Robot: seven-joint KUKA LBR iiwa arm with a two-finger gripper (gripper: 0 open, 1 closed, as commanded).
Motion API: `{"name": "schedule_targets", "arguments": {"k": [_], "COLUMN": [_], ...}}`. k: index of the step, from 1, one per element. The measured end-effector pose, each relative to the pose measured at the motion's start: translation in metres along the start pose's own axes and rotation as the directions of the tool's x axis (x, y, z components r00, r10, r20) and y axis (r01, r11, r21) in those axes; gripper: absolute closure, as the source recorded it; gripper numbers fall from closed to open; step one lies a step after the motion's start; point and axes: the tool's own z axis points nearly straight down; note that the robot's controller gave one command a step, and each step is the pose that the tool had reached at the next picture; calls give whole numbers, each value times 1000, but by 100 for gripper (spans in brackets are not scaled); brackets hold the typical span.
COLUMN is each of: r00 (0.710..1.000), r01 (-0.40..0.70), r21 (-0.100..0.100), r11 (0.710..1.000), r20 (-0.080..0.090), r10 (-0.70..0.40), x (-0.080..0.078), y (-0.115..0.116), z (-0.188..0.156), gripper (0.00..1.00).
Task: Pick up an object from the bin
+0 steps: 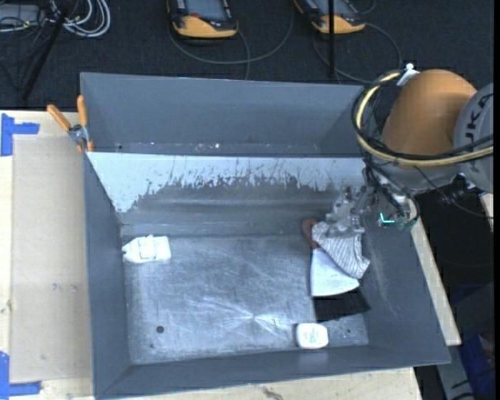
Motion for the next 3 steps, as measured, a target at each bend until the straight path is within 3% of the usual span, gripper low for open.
{"name": "schedule_targets", "arguments": {"k": [1, 2, 3], "r00": [1000, 998, 998], "r01": [2, 44, 44], "r21": [1, -3, -3], "r11": [1000, 999, 999], "r20": [7, 34, 34], "r10": [-2, -43, -44], "x": [-2, -1, -1], "y": [0, -12, -12], "z": [-4, 67, 67], "gripper": [0, 100, 100]}}
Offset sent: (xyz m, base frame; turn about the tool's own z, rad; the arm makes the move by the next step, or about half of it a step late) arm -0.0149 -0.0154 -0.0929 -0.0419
